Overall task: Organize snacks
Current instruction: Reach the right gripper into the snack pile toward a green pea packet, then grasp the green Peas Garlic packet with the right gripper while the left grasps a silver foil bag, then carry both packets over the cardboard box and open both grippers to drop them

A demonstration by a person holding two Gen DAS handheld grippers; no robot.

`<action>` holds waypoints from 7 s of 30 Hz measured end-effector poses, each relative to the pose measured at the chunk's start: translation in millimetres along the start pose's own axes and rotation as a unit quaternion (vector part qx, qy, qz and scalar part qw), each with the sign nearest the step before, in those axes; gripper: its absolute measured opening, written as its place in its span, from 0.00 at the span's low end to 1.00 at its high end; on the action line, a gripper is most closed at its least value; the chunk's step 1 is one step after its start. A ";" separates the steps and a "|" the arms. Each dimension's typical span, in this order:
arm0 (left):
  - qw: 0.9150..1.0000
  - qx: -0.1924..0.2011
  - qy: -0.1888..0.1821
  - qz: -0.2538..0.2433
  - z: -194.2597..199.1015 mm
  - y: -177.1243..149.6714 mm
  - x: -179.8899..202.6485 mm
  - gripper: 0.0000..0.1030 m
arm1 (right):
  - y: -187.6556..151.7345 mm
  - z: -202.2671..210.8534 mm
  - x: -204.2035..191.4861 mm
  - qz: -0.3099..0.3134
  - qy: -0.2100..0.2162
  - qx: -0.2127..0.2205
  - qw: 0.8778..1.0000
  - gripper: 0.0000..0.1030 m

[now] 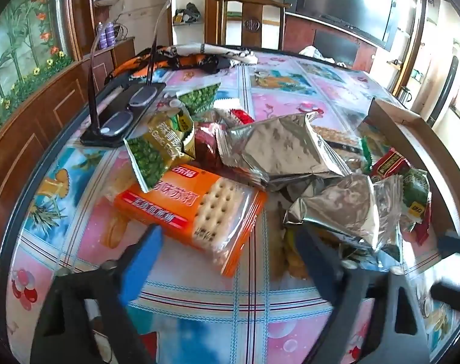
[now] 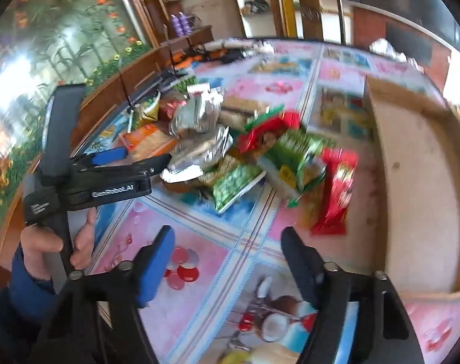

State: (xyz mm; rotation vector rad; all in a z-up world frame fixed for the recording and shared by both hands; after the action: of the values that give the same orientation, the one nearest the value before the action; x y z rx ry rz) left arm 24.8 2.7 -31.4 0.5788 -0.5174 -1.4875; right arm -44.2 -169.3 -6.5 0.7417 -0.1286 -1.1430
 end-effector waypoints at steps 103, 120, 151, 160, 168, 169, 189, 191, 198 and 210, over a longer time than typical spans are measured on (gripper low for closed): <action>0.997 0.013 -0.053 -0.062 -6.1 25.4 61.5 0.53 | 25.7 -38.4 15.8 0.090 0.063 -0.063 0.992 0.35; 0.991 0.087 -0.073 -0.075 21.4 39.8 83.3 0.53 | 75.5 24.9 83.0 -0.096 0.085 0.125 0.984 0.35; 0.971 0.048 -0.187 -0.144 -3.8 98.7 311.7 0.54 | 89.9 75.3 290.7 -0.286 -0.092 0.144 0.943 0.34; 0.969 0.017 -0.173 -0.173 -27.6 82.5 330.9 0.54 | 81.6 60.4 303.9 -0.289 -0.103 0.110 0.945 0.34; 0.969 0.004 -0.176 -0.172 -34.0 75.8 331.2 0.54 | 75.0 48.3 309.5 -0.294 -0.114 0.089 0.945 0.34; 0.969 0.002 -0.177 -0.171 -34.2 75.4 331.1 0.54 | 74.7 46.9 309.7 -0.294 -0.114 0.088 0.945 0.34; 0.970 -0.004 -0.179 -0.164 -31.7 75.4 327.7 0.64 | 75.4 44.7 302.5 -0.286 -0.114 0.082 0.948 0.56; 0.971 0.006 -0.175 -0.165 -27.1 78.3 325.1 0.64 | 78.0 50.2 298.5 -0.278 -0.115 0.092 0.949 0.56; 0.975 0.051 -0.155 -0.153 2.6 93.2 298.5 0.69 | 92.6 86.1 274.0 -0.237 -0.111 0.173 0.949 0.56; 0.986 0.102 -0.082 -0.102 26.1 88.1 174.4 0.74 | 112.1 86.1 208.0 -0.136 -0.053 0.229 0.962 0.56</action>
State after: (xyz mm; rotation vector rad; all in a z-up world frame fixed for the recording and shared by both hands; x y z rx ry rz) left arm 79.5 -172.8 39.8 0.6888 -0.7640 -1.6986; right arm 94.4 -365.0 69.2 1.1318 -0.4015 -1.4377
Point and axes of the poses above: each gripper's, at about its wrist camera, not at the fingertips, and z roughly against the way its jaws point, x to its right, y to its top, the point moved 6 cm from there along -z, roughly the way its jaws point, and after that the axes turned 6 degrees about y, right-handed, at the moved point
